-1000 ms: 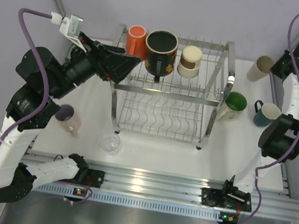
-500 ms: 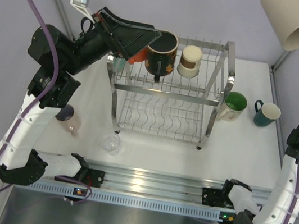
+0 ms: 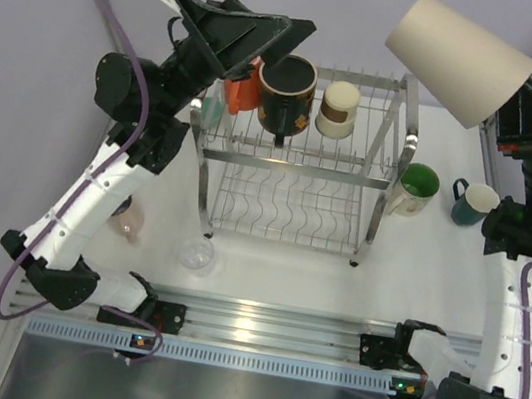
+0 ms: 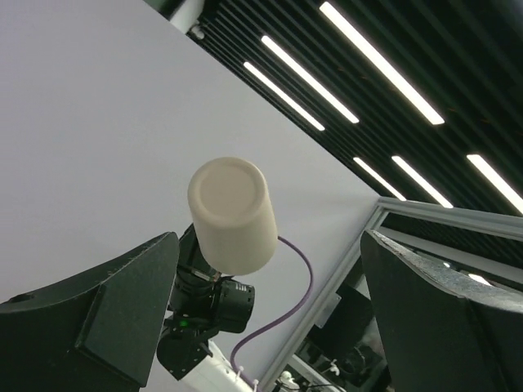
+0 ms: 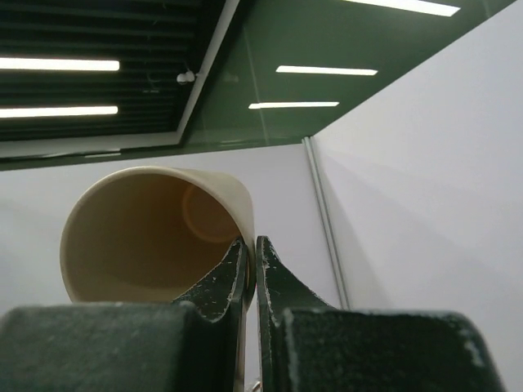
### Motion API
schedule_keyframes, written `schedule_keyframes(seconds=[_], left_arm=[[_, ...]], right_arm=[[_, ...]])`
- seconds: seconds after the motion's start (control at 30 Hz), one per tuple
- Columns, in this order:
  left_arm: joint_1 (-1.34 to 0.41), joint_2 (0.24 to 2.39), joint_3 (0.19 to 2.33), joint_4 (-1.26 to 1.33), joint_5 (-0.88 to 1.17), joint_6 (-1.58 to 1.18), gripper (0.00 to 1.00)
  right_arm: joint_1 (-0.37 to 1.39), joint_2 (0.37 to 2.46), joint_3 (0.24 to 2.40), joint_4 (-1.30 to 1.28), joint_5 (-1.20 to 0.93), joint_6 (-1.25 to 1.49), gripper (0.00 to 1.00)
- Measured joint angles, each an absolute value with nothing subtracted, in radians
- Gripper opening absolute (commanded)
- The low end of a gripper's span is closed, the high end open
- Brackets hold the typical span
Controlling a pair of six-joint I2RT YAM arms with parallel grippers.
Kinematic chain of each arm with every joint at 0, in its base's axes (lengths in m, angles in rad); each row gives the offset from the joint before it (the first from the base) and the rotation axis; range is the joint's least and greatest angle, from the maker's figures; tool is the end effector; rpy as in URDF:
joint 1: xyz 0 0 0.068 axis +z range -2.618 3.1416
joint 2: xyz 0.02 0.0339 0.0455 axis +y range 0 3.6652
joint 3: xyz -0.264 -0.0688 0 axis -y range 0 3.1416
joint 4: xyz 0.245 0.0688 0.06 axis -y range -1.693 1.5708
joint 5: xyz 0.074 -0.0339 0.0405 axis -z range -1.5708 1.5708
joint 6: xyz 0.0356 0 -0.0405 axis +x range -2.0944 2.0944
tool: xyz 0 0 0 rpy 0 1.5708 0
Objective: Load the cups into the dish rack
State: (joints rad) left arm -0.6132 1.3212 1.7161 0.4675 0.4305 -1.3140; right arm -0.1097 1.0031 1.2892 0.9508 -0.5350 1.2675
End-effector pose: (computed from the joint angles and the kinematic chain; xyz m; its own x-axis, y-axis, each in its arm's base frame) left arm 0.1771 -0.1428 0.5997 -0.5629 -0.6787 -0.4718 0.7899 -0.2736 -0.5488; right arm 0.1316 0.0038 0.5616 0.2119 0.8026 -0.5576 -0.9177 0.3596 0.1689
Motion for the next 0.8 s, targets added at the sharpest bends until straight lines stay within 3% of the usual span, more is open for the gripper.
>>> schedule_keyframes(seconds=[0.47,0.8], left_arm=[[-0.859,1.606,1.95,0.577,0.404,-1.331,0.98],[-0.925,1.633,1.998,0.635,0.402,-1.275,0.94]], right_arm=[[-0.018,0.968,1.348,0.978,-0.481,1.16,0.0],[0.027,0.976,1.306,0.978,-0.457,1.085,0.0]])
